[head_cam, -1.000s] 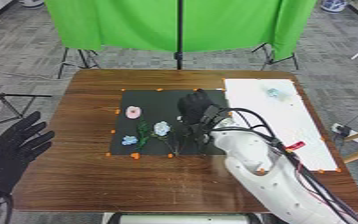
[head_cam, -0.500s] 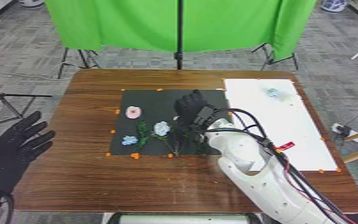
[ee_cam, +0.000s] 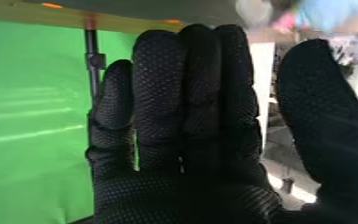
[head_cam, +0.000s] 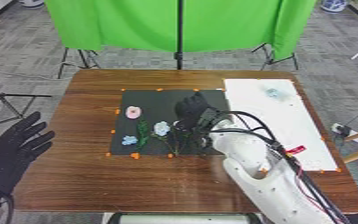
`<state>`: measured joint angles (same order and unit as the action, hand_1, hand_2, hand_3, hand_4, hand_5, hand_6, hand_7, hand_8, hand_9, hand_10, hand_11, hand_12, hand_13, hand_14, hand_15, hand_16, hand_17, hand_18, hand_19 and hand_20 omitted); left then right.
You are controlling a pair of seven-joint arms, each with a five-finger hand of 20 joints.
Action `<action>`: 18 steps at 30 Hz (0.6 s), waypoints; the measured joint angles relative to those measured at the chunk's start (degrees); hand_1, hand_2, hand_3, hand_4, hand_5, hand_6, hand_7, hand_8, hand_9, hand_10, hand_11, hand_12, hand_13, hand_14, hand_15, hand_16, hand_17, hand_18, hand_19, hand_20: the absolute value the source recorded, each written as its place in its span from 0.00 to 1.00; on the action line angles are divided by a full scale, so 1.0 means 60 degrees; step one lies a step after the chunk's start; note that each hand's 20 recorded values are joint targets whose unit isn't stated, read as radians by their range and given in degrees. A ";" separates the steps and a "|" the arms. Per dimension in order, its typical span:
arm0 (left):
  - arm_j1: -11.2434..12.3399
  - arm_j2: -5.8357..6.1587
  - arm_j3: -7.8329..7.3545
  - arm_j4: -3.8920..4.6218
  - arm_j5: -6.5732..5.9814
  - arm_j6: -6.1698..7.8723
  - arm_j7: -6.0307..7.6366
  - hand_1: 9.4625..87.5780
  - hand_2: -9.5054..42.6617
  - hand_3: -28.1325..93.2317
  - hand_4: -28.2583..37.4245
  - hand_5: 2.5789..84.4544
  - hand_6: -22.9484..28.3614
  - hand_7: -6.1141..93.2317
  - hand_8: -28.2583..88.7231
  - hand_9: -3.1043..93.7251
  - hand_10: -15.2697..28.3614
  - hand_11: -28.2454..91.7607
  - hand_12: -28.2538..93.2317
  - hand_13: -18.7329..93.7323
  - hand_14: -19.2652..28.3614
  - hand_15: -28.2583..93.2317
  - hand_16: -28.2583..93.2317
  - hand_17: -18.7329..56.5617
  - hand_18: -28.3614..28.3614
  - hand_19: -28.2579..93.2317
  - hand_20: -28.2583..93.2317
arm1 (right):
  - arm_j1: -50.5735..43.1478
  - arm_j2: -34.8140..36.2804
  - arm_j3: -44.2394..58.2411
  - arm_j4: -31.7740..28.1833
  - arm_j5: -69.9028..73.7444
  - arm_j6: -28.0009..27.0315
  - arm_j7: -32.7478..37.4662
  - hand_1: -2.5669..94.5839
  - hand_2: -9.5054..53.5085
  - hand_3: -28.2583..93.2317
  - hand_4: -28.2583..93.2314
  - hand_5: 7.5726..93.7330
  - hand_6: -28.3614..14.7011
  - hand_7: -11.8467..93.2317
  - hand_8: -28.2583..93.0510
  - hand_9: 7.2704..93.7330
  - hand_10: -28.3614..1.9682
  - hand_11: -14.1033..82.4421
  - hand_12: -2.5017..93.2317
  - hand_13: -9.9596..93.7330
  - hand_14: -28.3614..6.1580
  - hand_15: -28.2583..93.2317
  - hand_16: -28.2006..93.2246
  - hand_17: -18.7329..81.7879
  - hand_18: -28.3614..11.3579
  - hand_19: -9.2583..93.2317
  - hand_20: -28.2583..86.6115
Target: Arrange flowers
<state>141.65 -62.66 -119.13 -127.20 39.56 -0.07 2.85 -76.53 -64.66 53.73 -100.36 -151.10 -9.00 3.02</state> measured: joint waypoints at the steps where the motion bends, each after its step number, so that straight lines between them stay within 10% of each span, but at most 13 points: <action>1: 0.0009 0.0000 -0.0002 0.0000 -0.0002 0.0002 0.0006 0.18 0.09 0.81 0.00 0.32 0.46 0.29 0.14 0.27 0.58 0.41 0.36 0.35 0.70 0.48 0.24 0.11 0.91 0.60 0.28 | -0.0118 0.0031 0.0170 -0.0208 0.0246 -0.0098 -0.0019 0.30 0.00 0.95 0.00 0.66 0.71 0.45 0.05 0.69 0.69 0.60 0.32 0.72 0.71 0.72 0.43 0.41 0.27 0.80 0.62; 11: 0.0116 -0.0037 -0.0025 -0.0011 -0.0003 0.0006 0.0045 0.18 0.09 0.81 0.00 0.32 0.46 0.29 0.14 0.27 0.58 0.41 0.36 0.35 0.70 0.48 0.24 0.11 0.91 0.60 0.28 | -0.0599 0.0693 0.1546 -0.1186 0.2129 0.0011 0.0530 0.26 0.09 0.98 0.00 0.45 0.62 0.43 0.06 0.44 0.54 0.55 0.27 0.50 0.59 0.70 0.36 0.35 0.27 0.74 0.57; 18: 0.0144 -0.0083 -0.0036 -0.0015 -0.0003 0.0008 0.0069 0.18 0.09 0.81 0.00 0.32 0.46 0.29 0.14 0.27 0.58 0.41 0.36 0.35 0.70 0.48 0.24 0.11 0.91 0.60 0.28 | 0.0252 0.1511 0.1719 0.0433 0.1334 0.0496 0.2710 0.25 0.08 0.99 0.00 0.14 0.46 0.27 0.15 0.09 0.44 0.26 0.29 0.21 0.38 0.34 0.42 0.22 0.20 0.62 0.37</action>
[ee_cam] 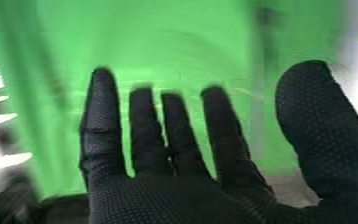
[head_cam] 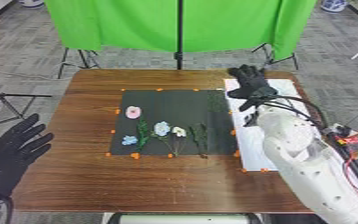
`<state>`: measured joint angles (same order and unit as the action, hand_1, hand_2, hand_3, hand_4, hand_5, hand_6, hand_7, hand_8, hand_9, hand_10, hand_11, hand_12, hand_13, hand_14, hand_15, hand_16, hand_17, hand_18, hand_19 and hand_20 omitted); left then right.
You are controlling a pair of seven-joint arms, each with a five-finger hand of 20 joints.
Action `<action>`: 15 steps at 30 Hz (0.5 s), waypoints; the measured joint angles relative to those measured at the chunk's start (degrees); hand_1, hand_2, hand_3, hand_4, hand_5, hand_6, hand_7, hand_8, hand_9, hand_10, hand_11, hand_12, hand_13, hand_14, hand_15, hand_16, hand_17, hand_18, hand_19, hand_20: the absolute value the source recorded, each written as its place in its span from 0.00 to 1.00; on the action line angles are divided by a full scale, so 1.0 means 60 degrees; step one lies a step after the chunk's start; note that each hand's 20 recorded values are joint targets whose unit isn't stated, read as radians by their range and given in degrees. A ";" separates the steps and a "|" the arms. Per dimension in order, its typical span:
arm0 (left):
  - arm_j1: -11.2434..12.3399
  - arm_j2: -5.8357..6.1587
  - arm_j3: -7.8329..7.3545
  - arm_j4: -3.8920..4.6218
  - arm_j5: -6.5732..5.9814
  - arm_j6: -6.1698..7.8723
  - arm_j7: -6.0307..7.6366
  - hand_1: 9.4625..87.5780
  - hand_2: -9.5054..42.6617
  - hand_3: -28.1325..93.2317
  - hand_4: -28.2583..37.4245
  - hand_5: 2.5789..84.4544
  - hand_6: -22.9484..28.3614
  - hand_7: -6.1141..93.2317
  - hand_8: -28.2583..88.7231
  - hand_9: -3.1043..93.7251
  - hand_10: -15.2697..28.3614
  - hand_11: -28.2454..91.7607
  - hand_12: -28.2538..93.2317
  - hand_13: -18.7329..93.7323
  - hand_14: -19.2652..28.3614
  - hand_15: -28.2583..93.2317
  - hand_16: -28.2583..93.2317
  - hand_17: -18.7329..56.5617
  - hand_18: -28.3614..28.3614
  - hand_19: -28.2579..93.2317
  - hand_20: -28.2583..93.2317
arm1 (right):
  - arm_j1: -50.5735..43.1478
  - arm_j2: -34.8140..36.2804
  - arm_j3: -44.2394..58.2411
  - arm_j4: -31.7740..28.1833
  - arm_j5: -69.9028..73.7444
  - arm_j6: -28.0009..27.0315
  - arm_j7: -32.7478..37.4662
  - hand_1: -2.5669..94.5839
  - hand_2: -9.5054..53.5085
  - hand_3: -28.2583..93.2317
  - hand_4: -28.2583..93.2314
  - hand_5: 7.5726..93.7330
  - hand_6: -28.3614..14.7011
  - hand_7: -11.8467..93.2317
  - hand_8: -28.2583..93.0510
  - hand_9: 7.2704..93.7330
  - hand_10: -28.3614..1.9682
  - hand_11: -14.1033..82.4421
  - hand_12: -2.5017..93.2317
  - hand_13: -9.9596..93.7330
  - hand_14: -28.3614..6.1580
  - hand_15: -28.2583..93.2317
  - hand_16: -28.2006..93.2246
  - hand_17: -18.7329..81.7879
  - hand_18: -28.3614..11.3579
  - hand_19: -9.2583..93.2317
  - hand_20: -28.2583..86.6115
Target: Arrange flowers
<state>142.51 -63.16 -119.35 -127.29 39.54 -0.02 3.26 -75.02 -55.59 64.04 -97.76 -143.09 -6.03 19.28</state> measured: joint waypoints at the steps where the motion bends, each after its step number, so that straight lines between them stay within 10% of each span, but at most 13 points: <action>1: 0.0001 -0.0004 -0.0002 0.0000 0.0001 0.0000 0.0000 0.18 0.09 0.81 0.00 0.32 0.46 0.29 0.14 0.27 0.58 0.41 0.36 0.35 0.70 0.48 0.24 0.11 0.91 0.60 0.28 | 0.0204 0.0123 -0.0019 0.0442 -0.0018 0.0059 0.0181 0.25 0.08 0.98 0.00 0.14 0.45 0.26 0.15 0.09 0.44 0.25 0.29 0.21 0.38 0.33 0.43 0.22 0.19 0.61 0.37; 15: -0.0001 0.0004 -0.0027 -0.0002 0.0004 0.0000 -0.0002 0.18 0.09 0.81 0.00 0.32 0.46 0.29 0.14 0.27 0.58 0.41 0.36 0.35 0.70 0.48 0.24 0.11 0.91 0.60 0.28 | 0.0916 0.0626 0.0905 0.3196 0.0357 -0.0786 0.1687 0.29 0.00 0.98 0.00 0.30 0.55 0.42 0.07 0.38 0.54 0.46 0.24 0.52 0.63 0.51 0.37 0.27 0.18 0.64 0.35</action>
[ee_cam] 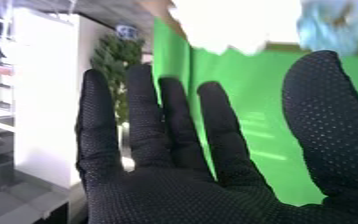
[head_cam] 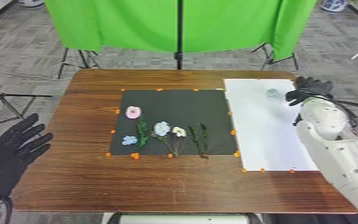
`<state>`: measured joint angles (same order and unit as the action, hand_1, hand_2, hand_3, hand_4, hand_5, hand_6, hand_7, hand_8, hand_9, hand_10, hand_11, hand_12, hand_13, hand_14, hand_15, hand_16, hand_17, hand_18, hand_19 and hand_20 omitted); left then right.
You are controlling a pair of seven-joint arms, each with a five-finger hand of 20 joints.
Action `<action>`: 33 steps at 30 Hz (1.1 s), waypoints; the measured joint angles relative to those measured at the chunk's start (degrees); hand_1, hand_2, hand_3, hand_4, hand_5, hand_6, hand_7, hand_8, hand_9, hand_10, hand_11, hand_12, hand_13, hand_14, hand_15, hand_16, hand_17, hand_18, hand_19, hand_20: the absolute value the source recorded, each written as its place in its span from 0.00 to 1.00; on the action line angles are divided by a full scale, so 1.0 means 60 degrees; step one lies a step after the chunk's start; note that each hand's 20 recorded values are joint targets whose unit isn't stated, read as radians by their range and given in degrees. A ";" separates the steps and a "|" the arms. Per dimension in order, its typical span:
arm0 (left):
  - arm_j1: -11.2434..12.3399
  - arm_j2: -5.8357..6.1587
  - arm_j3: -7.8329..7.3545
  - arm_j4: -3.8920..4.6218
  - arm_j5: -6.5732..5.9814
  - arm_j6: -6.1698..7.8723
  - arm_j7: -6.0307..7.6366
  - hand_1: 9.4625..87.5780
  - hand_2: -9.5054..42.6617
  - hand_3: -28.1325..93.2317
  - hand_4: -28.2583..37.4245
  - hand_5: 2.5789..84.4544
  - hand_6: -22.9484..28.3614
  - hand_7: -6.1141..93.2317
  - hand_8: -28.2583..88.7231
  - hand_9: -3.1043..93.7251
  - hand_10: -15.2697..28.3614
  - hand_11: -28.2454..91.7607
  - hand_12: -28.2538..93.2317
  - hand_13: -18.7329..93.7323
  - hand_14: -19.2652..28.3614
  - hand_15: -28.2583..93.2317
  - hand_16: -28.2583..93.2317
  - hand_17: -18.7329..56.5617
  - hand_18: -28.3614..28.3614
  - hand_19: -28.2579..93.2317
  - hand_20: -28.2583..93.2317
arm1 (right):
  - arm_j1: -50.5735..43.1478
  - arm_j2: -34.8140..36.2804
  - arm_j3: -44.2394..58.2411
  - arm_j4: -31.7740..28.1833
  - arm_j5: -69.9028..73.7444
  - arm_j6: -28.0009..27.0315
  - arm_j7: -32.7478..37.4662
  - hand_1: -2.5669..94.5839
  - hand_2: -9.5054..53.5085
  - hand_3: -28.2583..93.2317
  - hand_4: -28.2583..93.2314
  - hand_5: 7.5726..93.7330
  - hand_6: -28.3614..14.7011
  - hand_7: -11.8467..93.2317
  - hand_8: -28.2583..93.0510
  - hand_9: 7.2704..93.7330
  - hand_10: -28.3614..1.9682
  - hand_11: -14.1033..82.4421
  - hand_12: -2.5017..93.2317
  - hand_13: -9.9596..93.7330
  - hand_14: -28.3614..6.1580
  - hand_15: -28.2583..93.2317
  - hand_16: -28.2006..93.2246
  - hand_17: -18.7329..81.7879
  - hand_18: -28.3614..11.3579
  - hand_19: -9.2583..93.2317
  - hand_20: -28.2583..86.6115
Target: Arrange flowers
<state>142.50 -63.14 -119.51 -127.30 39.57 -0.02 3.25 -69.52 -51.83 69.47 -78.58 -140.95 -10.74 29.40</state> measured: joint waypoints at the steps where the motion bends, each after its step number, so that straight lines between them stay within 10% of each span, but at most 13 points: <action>1: 0.0000 0.0003 -0.0003 0.0000 -0.0002 0.0000 0.0001 0.18 0.09 0.81 0.00 0.32 0.46 0.29 0.14 0.27 0.58 0.41 0.36 0.35 0.70 0.48 0.24 0.11 0.91 0.60 0.28 | -0.0029 -0.0003 0.0017 0.0026 0.0005 -0.0051 -0.0001 0.30 0.00 0.99 0.00 0.33 0.56 0.44 0.06 0.42 0.57 0.49 0.24 0.56 0.66 0.53 0.37 0.28 0.19 0.65 0.36; 7: 0.0000 0.0022 -0.0004 0.0000 -0.0006 0.0000 0.0002 0.18 0.09 0.81 0.00 0.32 0.46 0.29 0.14 0.27 0.58 0.41 0.36 0.35 0.70 0.48 0.24 0.11 0.91 0.60 0.28 | -0.0240 -0.0008 0.0036 0.0261 -0.0003 0.0189 -0.0357 0.47 0.02 0.91 0.00 0.64 0.70 0.59 0.11 0.85 0.83 0.39 0.47 0.83 0.78 0.62 0.46 0.43 0.30 0.76 0.48; 11: -0.0002 0.0019 -0.0006 0.0000 -0.0003 0.0000 -0.0008 0.18 0.09 0.81 0.00 0.32 0.46 0.29 0.14 0.27 0.58 0.41 0.36 0.35 0.70 0.48 0.24 0.11 0.91 0.60 0.28 | -0.0438 0.0020 -0.0125 0.0396 -0.0064 0.1731 -0.1156 0.49 0.00 0.93 0.00 0.75 0.71 0.58 0.13 0.93 0.88 0.41 0.50 0.89 0.78 0.66 0.45 0.48 0.31 0.82 0.53; 33: -0.0067 0.0010 0.0030 0.0005 -0.0003 -0.0002 -0.0054 0.18 0.10 0.81 0.00 0.32 0.46 0.29 0.14 0.27 0.58 0.41 0.36 0.36 0.70 0.48 0.24 0.11 0.91 0.60 0.28 | -0.1152 -0.0845 -0.1207 -0.3061 -0.0609 0.2108 -0.4113 0.49 0.00 0.94 0.00 0.76 0.69 0.60 0.12 0.94 0.88 0.43 0.52 0.89 0.78 0.69 0.46 0.50 0.33 0.82 0.56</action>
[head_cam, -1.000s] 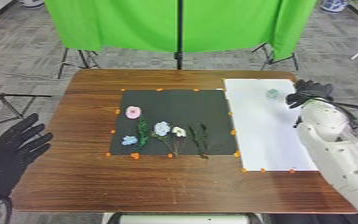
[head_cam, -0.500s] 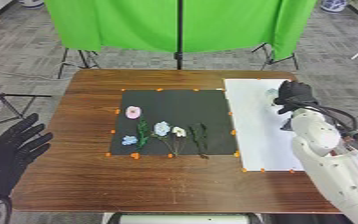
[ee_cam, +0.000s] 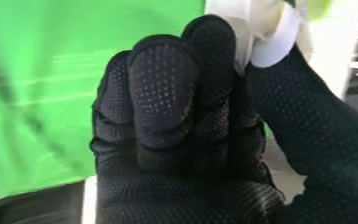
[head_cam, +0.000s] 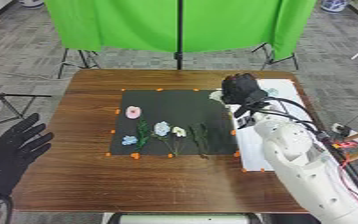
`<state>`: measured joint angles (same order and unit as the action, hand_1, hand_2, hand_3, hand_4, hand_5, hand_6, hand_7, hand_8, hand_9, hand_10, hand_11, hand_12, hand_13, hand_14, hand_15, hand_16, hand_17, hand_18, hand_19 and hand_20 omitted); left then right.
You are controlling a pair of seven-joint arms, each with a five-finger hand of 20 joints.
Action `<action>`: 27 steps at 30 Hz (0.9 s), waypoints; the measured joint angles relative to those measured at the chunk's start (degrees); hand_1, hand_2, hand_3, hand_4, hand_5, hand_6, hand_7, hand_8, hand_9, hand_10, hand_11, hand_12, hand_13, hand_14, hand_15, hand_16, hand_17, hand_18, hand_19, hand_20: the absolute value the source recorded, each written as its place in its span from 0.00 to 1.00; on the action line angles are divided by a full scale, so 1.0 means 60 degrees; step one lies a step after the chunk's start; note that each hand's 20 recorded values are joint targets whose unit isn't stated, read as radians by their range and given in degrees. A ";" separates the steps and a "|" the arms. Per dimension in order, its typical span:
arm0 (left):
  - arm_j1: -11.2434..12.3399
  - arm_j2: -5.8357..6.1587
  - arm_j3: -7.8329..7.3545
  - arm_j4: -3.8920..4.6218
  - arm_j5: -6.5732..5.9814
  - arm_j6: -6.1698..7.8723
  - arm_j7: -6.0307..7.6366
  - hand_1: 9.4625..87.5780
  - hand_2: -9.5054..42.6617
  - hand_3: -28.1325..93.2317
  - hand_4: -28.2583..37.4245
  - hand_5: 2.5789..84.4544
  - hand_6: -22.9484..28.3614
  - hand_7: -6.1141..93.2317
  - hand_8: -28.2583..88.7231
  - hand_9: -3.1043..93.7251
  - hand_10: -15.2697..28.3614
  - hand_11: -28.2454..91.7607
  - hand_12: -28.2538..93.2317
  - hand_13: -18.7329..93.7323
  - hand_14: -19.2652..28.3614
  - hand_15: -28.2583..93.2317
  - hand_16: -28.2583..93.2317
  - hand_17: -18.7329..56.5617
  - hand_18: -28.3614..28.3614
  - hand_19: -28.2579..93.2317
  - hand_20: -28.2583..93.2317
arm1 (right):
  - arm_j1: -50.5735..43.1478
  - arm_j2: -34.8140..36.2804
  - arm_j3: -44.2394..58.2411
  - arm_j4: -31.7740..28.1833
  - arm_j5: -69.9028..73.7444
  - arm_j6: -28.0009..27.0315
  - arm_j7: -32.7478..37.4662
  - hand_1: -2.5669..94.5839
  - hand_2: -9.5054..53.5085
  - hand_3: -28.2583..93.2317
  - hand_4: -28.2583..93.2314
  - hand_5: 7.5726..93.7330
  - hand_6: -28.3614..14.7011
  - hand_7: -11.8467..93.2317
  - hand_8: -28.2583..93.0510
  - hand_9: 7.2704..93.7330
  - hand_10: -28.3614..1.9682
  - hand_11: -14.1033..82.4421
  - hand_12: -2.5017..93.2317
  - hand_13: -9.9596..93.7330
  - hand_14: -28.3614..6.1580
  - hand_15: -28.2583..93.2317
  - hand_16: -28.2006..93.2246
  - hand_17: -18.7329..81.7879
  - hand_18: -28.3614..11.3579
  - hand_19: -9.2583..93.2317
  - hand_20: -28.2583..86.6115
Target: Arrange flowers
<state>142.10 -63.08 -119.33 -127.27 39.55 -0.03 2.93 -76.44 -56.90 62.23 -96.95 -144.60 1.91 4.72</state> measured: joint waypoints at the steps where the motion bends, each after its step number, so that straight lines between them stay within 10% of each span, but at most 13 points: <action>1: -0.0010 0.0000 0.0005 0.0001 0.0000 0.0000 0.0000 0.18 0.10 0.81 0.00 0.32 0.46 0.29 0.14 0.27 0.58 0.41 0.36 0.36 0.70 0.48 0.24 0.11 0.91 0.60 0.28 | 0.0151 -0.0085 -0.0265 0.0127 -0.0109 -0.0034 -0.0136 0.49 0.00 0.94 0.00 0.76 0.69 0.60 0.12 0.94 0.88 0.43 0.52 0.89 0.78 0.69 0.46 0.50 0.33 0.82 0.56; 27: -0.0110 -0.0011 0.0041 0.0014 0.0005 -0.0019 -0.0090 0.18 0.10 0.81 0.00 0.32 0.46 0.29 0.15 0.27 0.58 0.41 0.36 0.35 0.70 0.48 0.24 0.11 0.91 0.60 0.28 | 0.0735 -0.0898 -0.1233 0.1555 -0.1471 -0.0037 -0.0674 0.43 0.00 0.92 0.00 0.69 0.70 0.60 0.12 0.87 0.84 0.44 0.49 0.83 0.77 0.69 0.45 0.45 0.32 0.79 0.58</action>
<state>141.44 -63.14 -119.08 -127.19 39.58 -0.14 2.39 -72.02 -62.29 54.83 -87.62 -153.43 1.69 0.68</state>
